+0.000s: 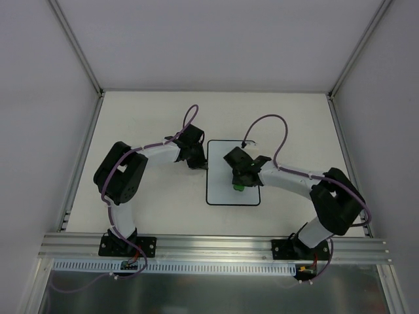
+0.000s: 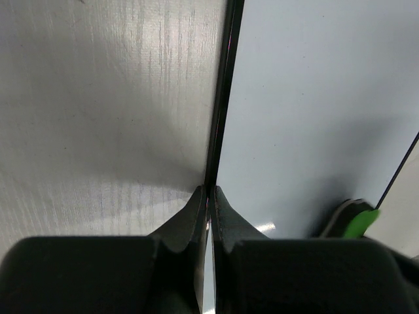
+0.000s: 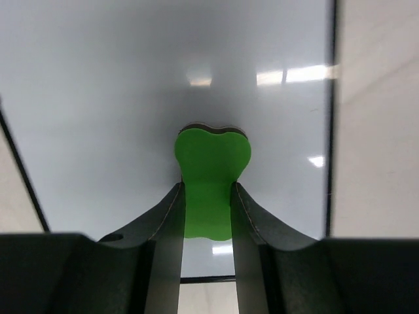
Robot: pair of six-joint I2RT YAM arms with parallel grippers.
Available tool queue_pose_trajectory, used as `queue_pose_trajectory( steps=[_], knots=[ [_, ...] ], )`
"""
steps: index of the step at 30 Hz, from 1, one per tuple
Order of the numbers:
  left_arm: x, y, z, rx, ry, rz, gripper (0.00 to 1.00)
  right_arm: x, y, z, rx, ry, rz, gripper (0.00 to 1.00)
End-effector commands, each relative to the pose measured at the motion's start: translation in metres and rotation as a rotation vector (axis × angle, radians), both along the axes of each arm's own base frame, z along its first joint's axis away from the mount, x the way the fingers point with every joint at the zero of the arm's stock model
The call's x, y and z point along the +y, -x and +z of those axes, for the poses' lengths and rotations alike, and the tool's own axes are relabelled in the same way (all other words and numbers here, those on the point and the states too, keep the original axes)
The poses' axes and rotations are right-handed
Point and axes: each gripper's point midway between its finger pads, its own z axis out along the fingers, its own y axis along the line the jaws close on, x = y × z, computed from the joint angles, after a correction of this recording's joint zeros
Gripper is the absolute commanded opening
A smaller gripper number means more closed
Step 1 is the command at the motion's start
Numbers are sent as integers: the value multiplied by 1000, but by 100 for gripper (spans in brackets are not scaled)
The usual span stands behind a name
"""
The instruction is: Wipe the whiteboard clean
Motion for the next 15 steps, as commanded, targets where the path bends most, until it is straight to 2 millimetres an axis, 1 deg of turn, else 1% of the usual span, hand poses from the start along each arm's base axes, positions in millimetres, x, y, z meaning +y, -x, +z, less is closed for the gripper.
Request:
queue_pose_trajectory(
  steps=[1,3,4,5,6,7,9,10,12,13,14,15],
  knots=[
    [28,29,-35,108,-136,2,0,-58,-27,34,-105,11,-127,1],
    [28,27,-32,95,-137,-5,0,-86,-35,41,-118,18,-173,1],
    [28,26,-30,89,-137,-3,0,-114,-45,44,-121,41,-222,2],
    [27,25,-28,83,-134,-8,0,-128,-50,50,-131,37,-252,2],
    [27,25,-28,81,-133,-9,0,-143,-52,51,-127,46,-281,3],
    [27,24,-27,77,-134,-13,0,-173,-59,51,-120,49,-367,3],
    [28,24,-27,73,-139,-13,0,-196,-61,46,-89,36,-414,4],
    [28,24,-26,69,-141,-16,0,-219,-62,44,-76,36,-487,4],
    [28,23,-25,65,-141,-17,0,-236,-62,34,-35,35,-529,4],
    [28,22,-24,61,-141,-17,0,-251,-63,31,-23,36,-573,4],
    [28,22,-24,58,-143,-22,0,-255,-63,27,-5,38,-581,4],
    [28,20,-21,45,-142,-27,0,-269,-61,9,60,20,-623,5]
  ],
)
